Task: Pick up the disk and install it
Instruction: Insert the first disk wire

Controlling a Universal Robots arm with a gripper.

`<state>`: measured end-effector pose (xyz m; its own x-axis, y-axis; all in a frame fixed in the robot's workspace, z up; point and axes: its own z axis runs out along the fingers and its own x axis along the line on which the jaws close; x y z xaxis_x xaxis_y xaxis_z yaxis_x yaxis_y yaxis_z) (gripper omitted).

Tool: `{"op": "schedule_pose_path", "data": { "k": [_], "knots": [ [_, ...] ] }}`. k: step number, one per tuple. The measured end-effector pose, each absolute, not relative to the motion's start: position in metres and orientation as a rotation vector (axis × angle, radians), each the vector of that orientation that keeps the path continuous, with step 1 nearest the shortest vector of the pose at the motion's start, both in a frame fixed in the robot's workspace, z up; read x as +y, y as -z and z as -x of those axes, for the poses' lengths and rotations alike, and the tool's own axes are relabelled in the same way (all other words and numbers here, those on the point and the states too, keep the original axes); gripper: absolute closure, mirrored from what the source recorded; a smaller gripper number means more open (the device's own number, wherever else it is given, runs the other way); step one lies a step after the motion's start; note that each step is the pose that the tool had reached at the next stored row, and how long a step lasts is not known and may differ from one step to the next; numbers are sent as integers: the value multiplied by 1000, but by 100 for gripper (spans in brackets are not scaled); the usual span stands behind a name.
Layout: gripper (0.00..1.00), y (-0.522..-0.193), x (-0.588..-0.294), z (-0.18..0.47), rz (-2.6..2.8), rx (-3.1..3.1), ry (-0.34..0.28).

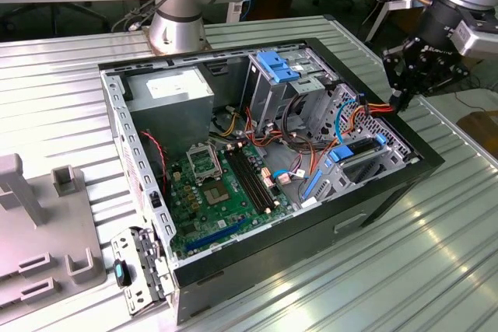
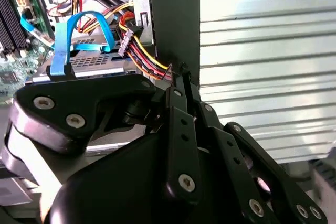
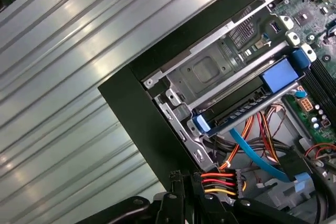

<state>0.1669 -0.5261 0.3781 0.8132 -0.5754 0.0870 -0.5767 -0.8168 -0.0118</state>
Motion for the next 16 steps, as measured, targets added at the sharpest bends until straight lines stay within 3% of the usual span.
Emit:
{"op": "schedule_pose_path", "data": {
  "k": [16],
  "knots": [
    [84, -378, -526, -137, -2921, -1095, -134]
  ]
}}
